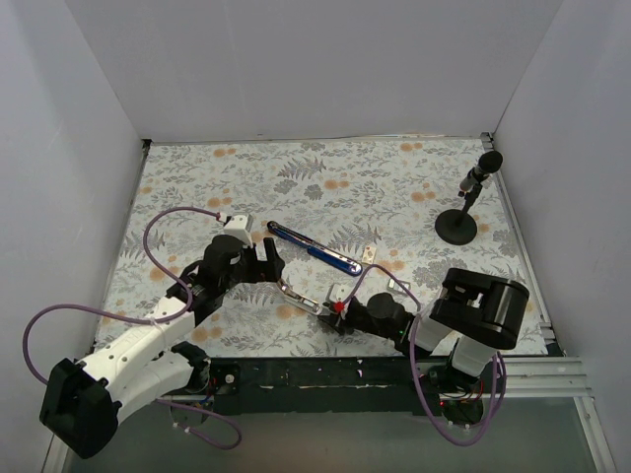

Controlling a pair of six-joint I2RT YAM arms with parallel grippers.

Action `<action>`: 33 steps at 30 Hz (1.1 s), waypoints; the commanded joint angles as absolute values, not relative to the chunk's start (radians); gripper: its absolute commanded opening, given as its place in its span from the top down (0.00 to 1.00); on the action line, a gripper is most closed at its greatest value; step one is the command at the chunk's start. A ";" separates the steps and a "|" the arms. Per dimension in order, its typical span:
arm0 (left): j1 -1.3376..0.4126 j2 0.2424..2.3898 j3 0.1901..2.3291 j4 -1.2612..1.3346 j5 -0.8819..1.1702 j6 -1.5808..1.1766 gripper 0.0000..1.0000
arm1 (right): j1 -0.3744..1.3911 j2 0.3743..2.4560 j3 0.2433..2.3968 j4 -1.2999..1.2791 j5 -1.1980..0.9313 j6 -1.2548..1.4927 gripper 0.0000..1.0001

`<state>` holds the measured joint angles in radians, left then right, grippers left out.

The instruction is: Load the staples into the stapler

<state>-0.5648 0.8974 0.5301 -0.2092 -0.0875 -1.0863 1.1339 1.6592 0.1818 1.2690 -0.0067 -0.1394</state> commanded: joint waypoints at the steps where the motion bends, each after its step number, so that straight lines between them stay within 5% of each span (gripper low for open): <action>1: -0.560 0.907 0.552 -0.201 -0.072 -1.094 0.02 | 1.137 1.689 0.207 1.482 0.034 -0.161 0.55; 22: -0.560 0.923 0.549 -0.192 -0.046 -1.103 0.02 | 1.124 1.721 0.264 1.505 0.011 -0.153 0.58; 33: -0.561 0.971 0.555 -0.176 0.040 -1.134 0.06 | 1.120 1.724 0.267 1.490 0.008 -0.158 0.95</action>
<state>-0.5648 0.9565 0.5301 -0.1970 -0.0181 -1.1130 1.1213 1.7107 0.2417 1.2869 0.0025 -0.1429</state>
